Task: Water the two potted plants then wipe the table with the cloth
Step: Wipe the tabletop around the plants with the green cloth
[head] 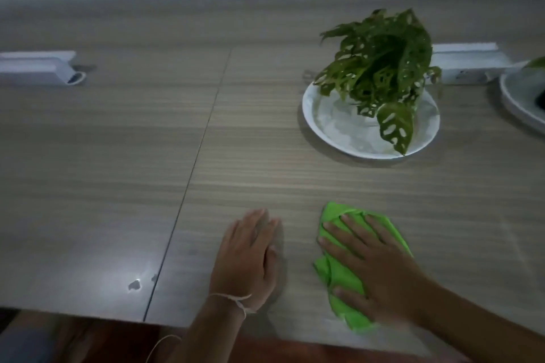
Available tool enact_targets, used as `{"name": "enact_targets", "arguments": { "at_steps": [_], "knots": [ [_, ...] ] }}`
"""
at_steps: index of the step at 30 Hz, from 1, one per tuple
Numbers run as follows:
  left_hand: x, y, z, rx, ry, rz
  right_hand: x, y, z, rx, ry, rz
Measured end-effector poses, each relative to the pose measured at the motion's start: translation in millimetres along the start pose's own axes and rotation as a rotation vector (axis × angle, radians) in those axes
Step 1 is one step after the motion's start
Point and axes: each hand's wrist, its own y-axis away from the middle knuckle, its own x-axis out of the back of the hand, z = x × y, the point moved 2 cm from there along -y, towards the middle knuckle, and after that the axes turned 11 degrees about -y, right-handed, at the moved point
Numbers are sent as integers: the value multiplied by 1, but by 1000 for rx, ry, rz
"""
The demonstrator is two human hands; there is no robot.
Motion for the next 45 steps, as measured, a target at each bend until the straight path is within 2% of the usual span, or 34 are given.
{"name": "enact_targets", "arguments": {
  "at_steps": [4,7,9,13,15,18,20,25,27,29,33,35,37,39,43,45],
  "knots": [
    [0,-4,-20,-58,22,-37,5,-110,-4,-328,-66,77],
    [7,-8,-69,53,-34,-82,5,-162,-18,-474,-85,127],
    [11,-12,-102,142,-67,-80,4,-162,-35,-413,-94,109],
    [11,-14,-111,148,-75,-57,-9,-90,-90,-2,-44,-9],
    [10,-15,-109,157,-72,-55,-12,-65,-94,141,-1,-1],
    [11,-14,-109,168,-66,-40,-10,-87,-75,172,-8,-27],
    [10,-14,-109,176,-61,-28,-6,-136,-56,102,-7,-38],
    [6,-16,-110,204,-40,0,15,-271,-20,-440,-112,108],
    [4,-17,-110,210,-47,-5,14,-294,-28,-566,-175,124],
    [4,-17,-109,209,-42,-5,10,-285,-48,-534,-163,138],
    [4,-18,-111,195,-38,7,-2,-195,-92,-176,-95,79],
    [3,-18,-111,193,-39,14,-8,-151,-96,-108,-81,54],
    [4,-18,-111,207,-31,8,-7,-138,-93,-112,-84,26],
    [5,-19,-111,217,-33,8,-3,-160,-80,-128,-75,18],
    [3,-19,-111,202,-39,29,13,-259,-43,-447,-124,119],
    [2,-20,-113,207,-40,42,13,-308,-49,-558,-151,101]
  ]
}}
